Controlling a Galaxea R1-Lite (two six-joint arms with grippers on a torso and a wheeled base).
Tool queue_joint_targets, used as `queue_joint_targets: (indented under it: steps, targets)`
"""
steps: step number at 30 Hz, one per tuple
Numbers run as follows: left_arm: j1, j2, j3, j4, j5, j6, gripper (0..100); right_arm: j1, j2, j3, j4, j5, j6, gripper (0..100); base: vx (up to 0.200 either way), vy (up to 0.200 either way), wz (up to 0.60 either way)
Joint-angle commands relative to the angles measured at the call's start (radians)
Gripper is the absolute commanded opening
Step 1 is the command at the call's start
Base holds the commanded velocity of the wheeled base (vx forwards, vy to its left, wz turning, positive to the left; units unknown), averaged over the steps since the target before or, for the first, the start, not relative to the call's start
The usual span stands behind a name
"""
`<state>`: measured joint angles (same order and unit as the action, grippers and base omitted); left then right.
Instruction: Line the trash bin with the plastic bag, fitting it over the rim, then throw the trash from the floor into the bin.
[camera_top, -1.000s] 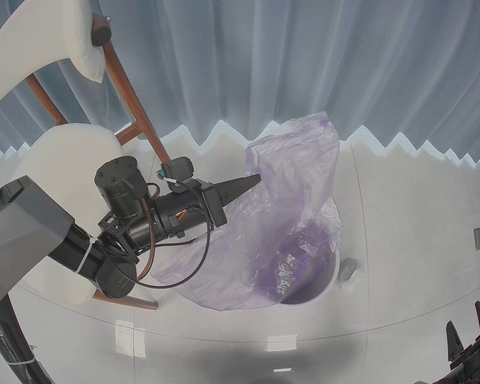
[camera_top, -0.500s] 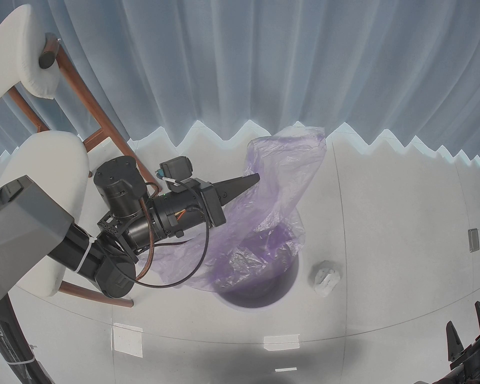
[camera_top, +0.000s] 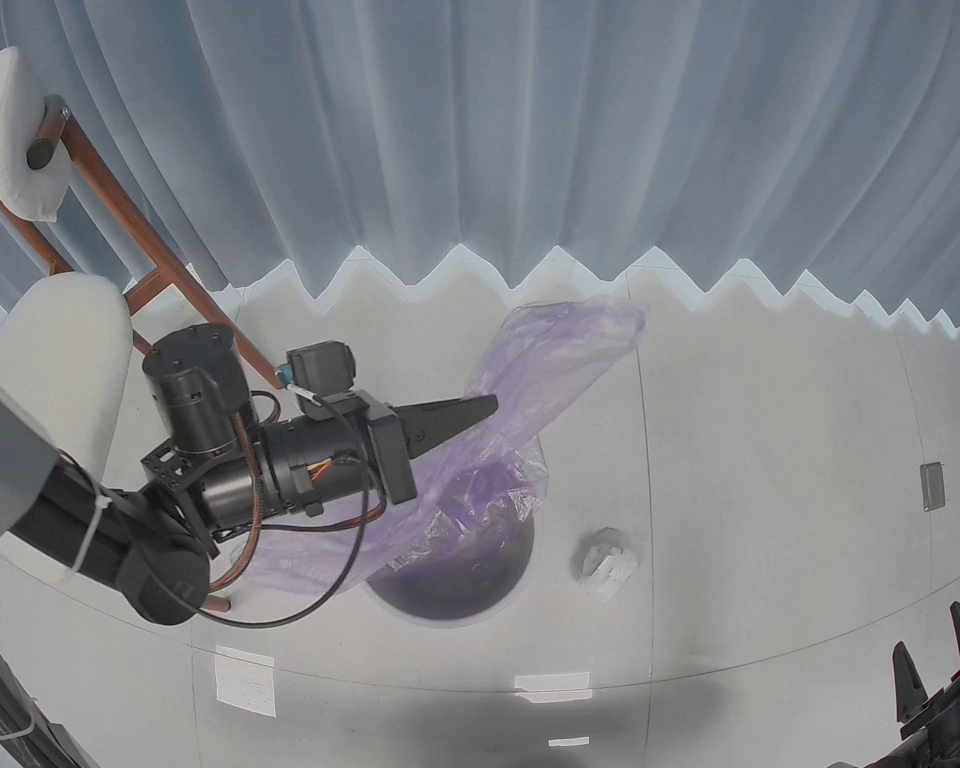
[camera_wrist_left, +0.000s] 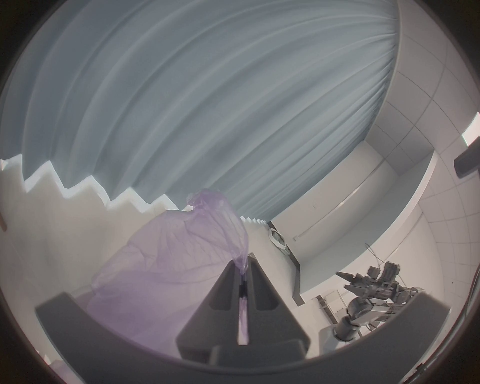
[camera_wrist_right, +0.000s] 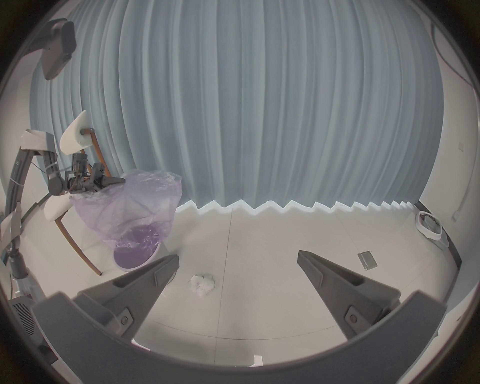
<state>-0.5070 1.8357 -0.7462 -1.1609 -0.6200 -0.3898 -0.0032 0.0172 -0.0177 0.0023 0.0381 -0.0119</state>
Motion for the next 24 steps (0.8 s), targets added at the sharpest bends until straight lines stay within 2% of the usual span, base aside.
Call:
queue_joint_targets:
  steps: [1,2,4,7,9,16,21,22,24]
  targets:
    - [-0.056,-0.302,0.037,0.331,0.011,0.014,0,0.0,-0.017,0.016,-0.001,0.0,0.0,100,0.0,0.0,0.0]
    - [-0.057,-0.305,0.036,0.34,0.013,0.015,0,0.0,-0.017,0.016,-0.001,0.0,0.0,100,0.0,0.0,0.0]
    - [-0.062,-0.317,0.024,0.464,0.043,0.077,0,0.0,-0.017,0.016,-0.001,0.0,0.0,100,0.0,0.0,0.0]
    - [-0.057,-0.291,0.025,0.484,0.155,0.178,0,0.0,-0.017,0.016,-0.001,0.0,0.0,100,0.0,0.0,0.0]
    - [-0.064,-0.277,0.028,0.483,0.201,0.201,0,0.0,-0.017,0.016,-0.001,0.002,-0.003,100,0.0,0.0,0.0]
    - [-0.068,-0.365,0.036,0.526,0.2,0.121,0,0.0,-0.017,0.016,-0.001,0.006,-0.028,100,0.0,0.0,0.0]
    - [-0.068,-0.409,0.03,0.564,0.2,0.115,0,0.003,-0.011,0.015,0.001,0.029,-0.028,100,0.0,0.0,0.0]
    - [-0.068,-0.415,0.031,0.566,0.198,0.115,0,0.003,-0.01,-0.001,-0.004,0.042,-0.025,100,0.0,0.0,0.0]
    - [-0.073,-0.428,0.034,0.575,0.2,0.115,0,0.017,0.086,-0.192,-0.09,0.071,0.056,100,0.0,0.0,0.0]
